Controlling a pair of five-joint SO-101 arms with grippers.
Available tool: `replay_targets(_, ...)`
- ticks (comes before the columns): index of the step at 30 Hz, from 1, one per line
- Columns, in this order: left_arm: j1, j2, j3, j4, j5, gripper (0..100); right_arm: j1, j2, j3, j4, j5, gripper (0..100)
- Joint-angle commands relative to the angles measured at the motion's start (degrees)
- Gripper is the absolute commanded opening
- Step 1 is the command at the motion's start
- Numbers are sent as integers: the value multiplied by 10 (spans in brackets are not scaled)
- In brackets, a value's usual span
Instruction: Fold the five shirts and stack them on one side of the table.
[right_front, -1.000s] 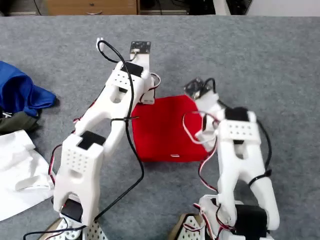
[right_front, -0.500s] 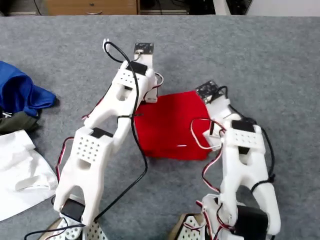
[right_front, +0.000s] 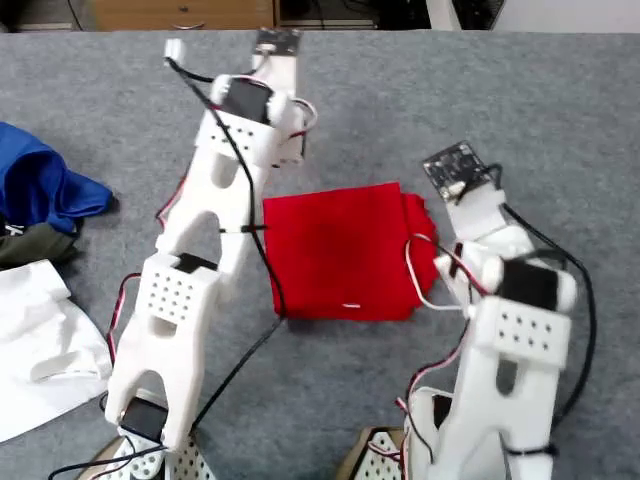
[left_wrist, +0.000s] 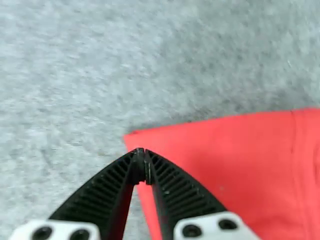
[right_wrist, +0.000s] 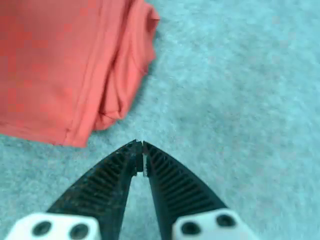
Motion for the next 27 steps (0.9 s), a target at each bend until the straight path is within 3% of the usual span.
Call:
replay_targets(1,-39,-65,15,9,-28,18,59,-44,0,19,-11,72)
replay_targets(6,-84,-199,180,9,-67,18,94,-37,15,69,-60,116)
replay_targets(13,-151,-463,505,-28,-120,18,-10,32,7,69,-256,120)
replay_targets(16,-180,-544,684,-123,-137,18,-63,76,-4,40,-365,131)
replay_targets(20,-203,-604,938,-298,-135,18,-116,145,-22,14,-460,249)
replay_targets(23,-210,-633,1061,-382,-135,18,-144,200,-33,-3,-505,327)
replay_targets(27,-213,-648,1144,-441,-133,18,-149,266,-36,-57,-520,335)
